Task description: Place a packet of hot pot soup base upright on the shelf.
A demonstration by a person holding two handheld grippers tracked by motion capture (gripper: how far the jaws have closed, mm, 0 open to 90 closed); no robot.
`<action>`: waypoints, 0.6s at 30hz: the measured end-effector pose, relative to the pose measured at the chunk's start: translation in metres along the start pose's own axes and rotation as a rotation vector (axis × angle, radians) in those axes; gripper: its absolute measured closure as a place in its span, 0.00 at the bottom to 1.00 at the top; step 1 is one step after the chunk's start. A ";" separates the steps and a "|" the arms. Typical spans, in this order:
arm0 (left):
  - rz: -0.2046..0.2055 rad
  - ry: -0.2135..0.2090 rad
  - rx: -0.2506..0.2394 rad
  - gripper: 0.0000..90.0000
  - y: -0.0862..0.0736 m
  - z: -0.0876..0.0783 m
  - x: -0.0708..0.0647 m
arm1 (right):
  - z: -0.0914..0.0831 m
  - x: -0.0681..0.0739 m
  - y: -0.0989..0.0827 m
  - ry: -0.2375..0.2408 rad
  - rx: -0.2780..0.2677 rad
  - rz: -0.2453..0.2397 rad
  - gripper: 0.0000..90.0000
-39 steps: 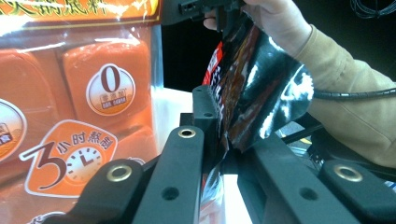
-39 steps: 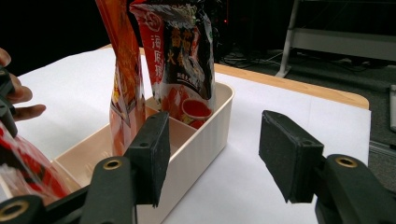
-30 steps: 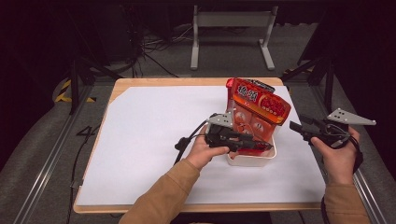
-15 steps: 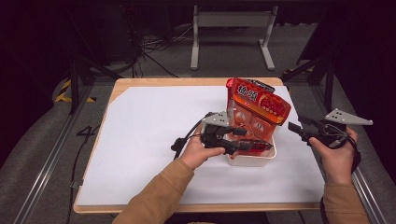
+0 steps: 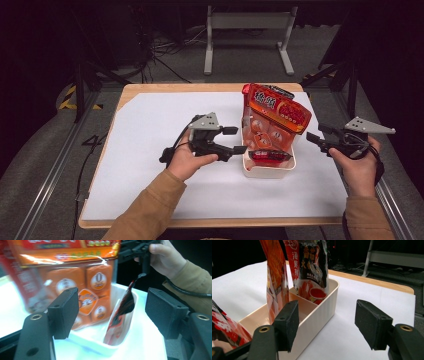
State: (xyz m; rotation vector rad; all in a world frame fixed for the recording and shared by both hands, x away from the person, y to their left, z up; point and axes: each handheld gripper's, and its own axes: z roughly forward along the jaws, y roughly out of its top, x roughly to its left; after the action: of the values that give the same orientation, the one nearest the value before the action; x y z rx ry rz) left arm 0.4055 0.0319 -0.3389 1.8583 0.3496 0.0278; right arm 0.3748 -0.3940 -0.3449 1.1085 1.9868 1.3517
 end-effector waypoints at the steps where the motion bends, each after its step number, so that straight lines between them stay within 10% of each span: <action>1: -0.007 0.009 -0.003 0.30 -0.001 -0.006 0.001 | 0.000 0.001 0.000 0.003 0.000 0.003 0.40; 18: -0.057 0.245 -0.020 0.28 -0.042 -0.109 0.023 | 0.010 0.004 -0.021 0.023 0.050 -0.049 0.36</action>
State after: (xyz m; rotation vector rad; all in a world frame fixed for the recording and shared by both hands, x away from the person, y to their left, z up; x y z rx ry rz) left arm 0.3965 0.1503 -0.3478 1.8281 0.5696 0.2206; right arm 0.3727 -0.3888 -0.3679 1.0634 2.0608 1.3023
